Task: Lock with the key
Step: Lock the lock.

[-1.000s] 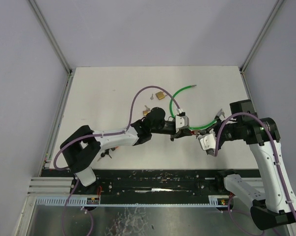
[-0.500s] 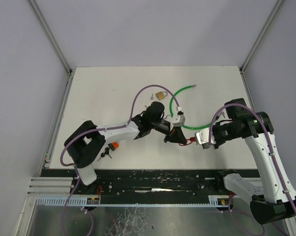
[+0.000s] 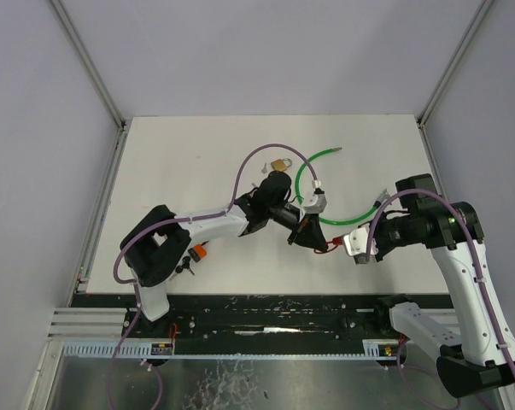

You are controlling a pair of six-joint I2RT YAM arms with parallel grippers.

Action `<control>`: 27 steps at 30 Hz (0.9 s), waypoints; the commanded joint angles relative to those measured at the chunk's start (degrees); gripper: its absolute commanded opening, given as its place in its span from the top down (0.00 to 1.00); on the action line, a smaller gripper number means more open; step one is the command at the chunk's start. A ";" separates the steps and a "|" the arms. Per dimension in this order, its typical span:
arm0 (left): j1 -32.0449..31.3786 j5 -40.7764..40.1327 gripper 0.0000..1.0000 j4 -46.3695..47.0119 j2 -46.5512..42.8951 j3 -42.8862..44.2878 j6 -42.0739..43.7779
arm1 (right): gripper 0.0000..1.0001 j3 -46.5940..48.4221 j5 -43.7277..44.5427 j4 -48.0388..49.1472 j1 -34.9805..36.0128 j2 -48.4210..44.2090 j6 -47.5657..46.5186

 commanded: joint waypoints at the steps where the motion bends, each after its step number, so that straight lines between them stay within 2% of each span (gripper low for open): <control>1: 0.84 0.10 1.00 -3.60 0.37 -1.03 -1.27 | 1.00 5.43 3.36 -0.34 0.17 0.23 -0.45; 6: 0.83 -0.46 1.00 -3.04 0.28 -1.28 -1.55 | 0.98 5.31 2.96 0.44 0.16 -0.39 0.49; 7: 0.85 -0.77 1.00 -2.75 0.18 -1.44 -1.73 | 0.93 4.98 2.91 1.08 0.09 -0.62 1.79; 9: 0.87 -2.68 1.00 -1.15 -0.66 -2.39 -2.39 | 0.75 4.94 3.32 2.65 0.11 -0.39 5.87; 12: 0.83 -6.95 1.00 3.98 -3.38 -5.69 -3.60 | 0.68 6.04 4.77 5.50 0.09 0.05 15.40; 14: 0.90 -12.62 1.00 9.86 -5.81 -9.41 -4.13 | 0.66 5.42 3.16 7.88 0.04 -0.94 21.29; 15: 0.80 -15.98 1.00 13.18 -7.45 -11.92 -3.78 | 0.59 4.57 1.45 9.93 0.04 -2.07 24.81; 17: -0.12 -24.63 1.00 18.27 -11.08 -16.80 -0.01 | 0.42 1.41 -2.07 18.08 0.08 -5.72 36.73; 19: -2.45 -37.13 1.00 23.64 -14.67 -21.57 5.06 | 0.28 -2.58 -5.72 26.76 -0.71 -9.62 48.57; 21: -5.63 -47.58 1.00 28.72 -16.93 -26.35 10.82 | 0.20 -7.23 -11.14 35.35 -4.44 -12.24 59.53; 23: -8.61 -56.08 1.00 32.75 -16.91 -28.14 15.71 | 0.18 -13.74 -17.83 45.52 -9.16 -13.35 74.98; 27: -14.07 -69.25 1.00 34.77 -14.60 -27.91 23.66 | 0.25 -25.57 -33.03 71.65 -16.37 -12.75 106.17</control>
